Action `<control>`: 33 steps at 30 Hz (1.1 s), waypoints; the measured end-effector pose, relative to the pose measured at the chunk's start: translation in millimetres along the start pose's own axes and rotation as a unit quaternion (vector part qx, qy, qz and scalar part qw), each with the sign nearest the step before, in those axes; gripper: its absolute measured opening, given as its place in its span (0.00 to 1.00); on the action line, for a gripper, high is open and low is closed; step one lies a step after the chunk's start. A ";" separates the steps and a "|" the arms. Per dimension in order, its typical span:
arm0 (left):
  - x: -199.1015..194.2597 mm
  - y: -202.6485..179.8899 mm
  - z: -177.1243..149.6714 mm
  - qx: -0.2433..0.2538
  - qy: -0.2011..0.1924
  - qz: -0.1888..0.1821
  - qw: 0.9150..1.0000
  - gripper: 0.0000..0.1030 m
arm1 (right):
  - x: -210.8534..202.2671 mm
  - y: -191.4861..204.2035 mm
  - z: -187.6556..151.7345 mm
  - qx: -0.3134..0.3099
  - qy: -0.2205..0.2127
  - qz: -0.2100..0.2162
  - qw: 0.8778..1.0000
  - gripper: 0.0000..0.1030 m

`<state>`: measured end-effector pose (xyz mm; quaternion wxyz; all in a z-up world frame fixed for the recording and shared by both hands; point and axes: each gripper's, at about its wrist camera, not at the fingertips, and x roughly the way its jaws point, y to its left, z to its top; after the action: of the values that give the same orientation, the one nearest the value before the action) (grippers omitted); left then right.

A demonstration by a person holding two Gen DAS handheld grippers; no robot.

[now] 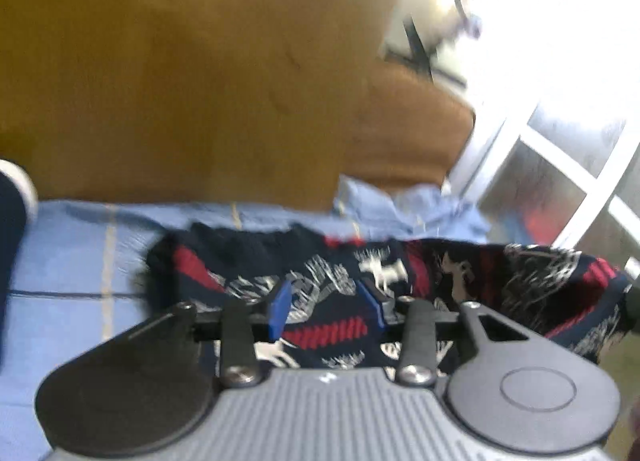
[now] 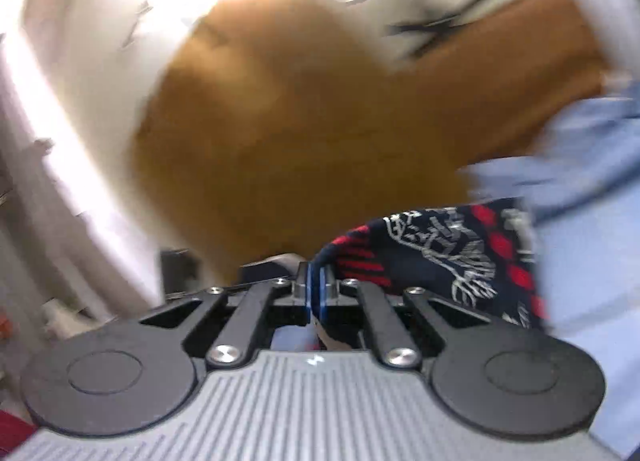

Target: Fold small clothes

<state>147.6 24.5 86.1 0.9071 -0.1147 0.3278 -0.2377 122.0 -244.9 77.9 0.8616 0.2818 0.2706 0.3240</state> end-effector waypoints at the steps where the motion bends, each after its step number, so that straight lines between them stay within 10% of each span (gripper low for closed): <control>1: -10.2 9.1 0.8 -0.009 -0.010 0.000 1.000 0.39 | 24.0 12.9 -0.6 -0.002 0.011 0.025 1.000 0.06; 7: -47.1 62.6 -2.9 -0.065 -0.033 0.034 0.997 0.44 | 157.2 50.9 -29.6 -0.030 0.132 0.069 0.988 0.18; 13: -20.1 71.3 -10.8 -0.058 0.001 0.037 0.998 0.49 | 85.5 14.1 -13.8 -0.072 0.024 -0.044 0.996 0.33; 18: 34.5 48.0 -10.1 -0.017 0.058 0.043 0.997 0.51 | 36.4 -36.3 -20.0 -0.040 0.026 -0.158 0.986 0.34; 28: 24.0 48.9 -27.9 0.038 0.080 0.130 0.988 0.76 | 144.2 -95.6 19.7 -0.073 0.103 -0.217 0.968 0.66; 30: 16.7 64.6 -34.1 0.010 0.096 0.124 0.988 0.75 | 165.7 -115.3 23.9 -0.042 0.118 -0.220 0.967 0.65; 32: 15.4 75.3 -38.4 -0.016 0.110 0.103 0.988 0.49 | 172.4 -132.6 21.6 -0.007 0.128 -0.206 0.970 0.15; 33: 16.5 75.4 -39.8 -0.018 0.116 0.089 0.989 0.24 | 171.7 -133.8 21.5 -0.003 0.121 -0.207 0.971 0.15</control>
<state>159.7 79.0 19.5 0.8783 -0.0731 0.4439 -0.1617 300.8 -214.0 -44.3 0.8717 0.1754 0.4245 0.1711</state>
